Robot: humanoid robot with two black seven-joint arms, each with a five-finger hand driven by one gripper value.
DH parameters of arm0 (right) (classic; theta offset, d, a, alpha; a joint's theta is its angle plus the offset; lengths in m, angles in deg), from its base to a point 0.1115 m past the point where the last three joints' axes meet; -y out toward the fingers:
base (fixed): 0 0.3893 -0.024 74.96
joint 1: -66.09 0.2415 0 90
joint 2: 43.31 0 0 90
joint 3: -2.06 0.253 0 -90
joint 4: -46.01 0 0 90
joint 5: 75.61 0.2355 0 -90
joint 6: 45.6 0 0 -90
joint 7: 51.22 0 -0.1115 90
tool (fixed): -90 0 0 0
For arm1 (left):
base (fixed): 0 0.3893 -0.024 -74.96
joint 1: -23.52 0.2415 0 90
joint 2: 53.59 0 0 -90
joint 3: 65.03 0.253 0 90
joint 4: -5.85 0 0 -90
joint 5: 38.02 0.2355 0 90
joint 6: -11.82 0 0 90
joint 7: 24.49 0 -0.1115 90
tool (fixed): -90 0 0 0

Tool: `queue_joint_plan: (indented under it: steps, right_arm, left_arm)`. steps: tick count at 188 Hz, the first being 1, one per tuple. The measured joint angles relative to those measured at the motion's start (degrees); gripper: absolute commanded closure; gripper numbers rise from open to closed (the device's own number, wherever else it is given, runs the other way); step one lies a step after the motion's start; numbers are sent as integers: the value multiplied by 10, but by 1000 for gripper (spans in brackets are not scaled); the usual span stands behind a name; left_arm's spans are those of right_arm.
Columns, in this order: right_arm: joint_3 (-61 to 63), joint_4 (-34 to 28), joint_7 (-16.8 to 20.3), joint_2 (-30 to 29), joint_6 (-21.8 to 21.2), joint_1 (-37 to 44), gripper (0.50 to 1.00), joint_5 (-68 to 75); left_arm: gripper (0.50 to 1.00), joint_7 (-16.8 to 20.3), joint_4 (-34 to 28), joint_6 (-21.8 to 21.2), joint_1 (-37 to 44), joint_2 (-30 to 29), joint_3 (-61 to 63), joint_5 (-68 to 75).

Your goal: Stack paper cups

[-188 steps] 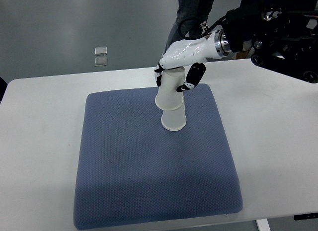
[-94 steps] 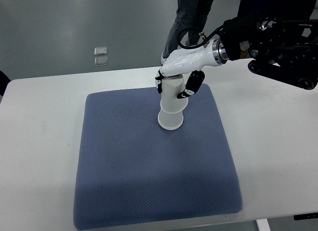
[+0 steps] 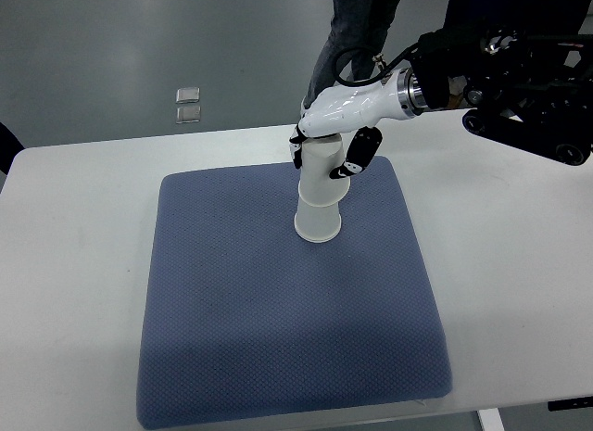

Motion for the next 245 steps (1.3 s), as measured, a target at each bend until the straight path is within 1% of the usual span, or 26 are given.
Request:
queue_joint_plan:
  steps: [18, 25, 32, 33, 39, 70, 121, 139, 157, 193, 220, 245]
  right_arm:
    - [0, 0, 0, 0, 1, -2, 666, 3]
    - [0, 0, 0, -1, 1, -2, 634, 3]
    - [0, 0, 0, -1, 1, -2, 624, 4]
    - [0, 0, 0, -1, 1, -2, 615, 4]
    - [0, 0, 0, -1, 1, -2, 603, 4]
    - [1, 1, 0, -4, 4, -2, 589, 6]
    - [2, 1, 0, -3, 5, -3, 587, 7]
    - [15, 12, 0, 1, 5, -3, 587, 7]
    - [45, 42, 0, 5, 4, -5, 587, 15]
    - [101, 133, 0, 16, 2, -22, 587, 90]
    - [119, 212, 2, 15, 4, -45, 589, 182]
    - [123, 258, 5, 13, 7, -67, 589, 293]
  left_arm:
    - [500, 0, 0, 0, 0, 0, 0, 0]
    - [500, 0, 0, 0, 0, 0, 0, 0]
    - [500, 0, 0, 0, 0, 0, 0, 0]
    - [500, 0, 0, 0, 0, 0, 0, 0]
    - [500, 0, 0, 0, 0, 0, 0, 0]
    - [500, 0, 0, 0, 0, 0, 0, 0]
    - [500, 0, 0, 0, 0, 0, 0, 0]
    - [500, 0, 0, 0, 0, 0, 0, 0]
    - [500, 0, 0, 0, 0, 0, 0, 0]
    - [500, 0, 0, 0, 0, 0, 0, 0]
    - [500, 0, 0, 0, 0, 0, 0, 0]
    - [500, 0, 0, 0, 0, 0, 0, 0]
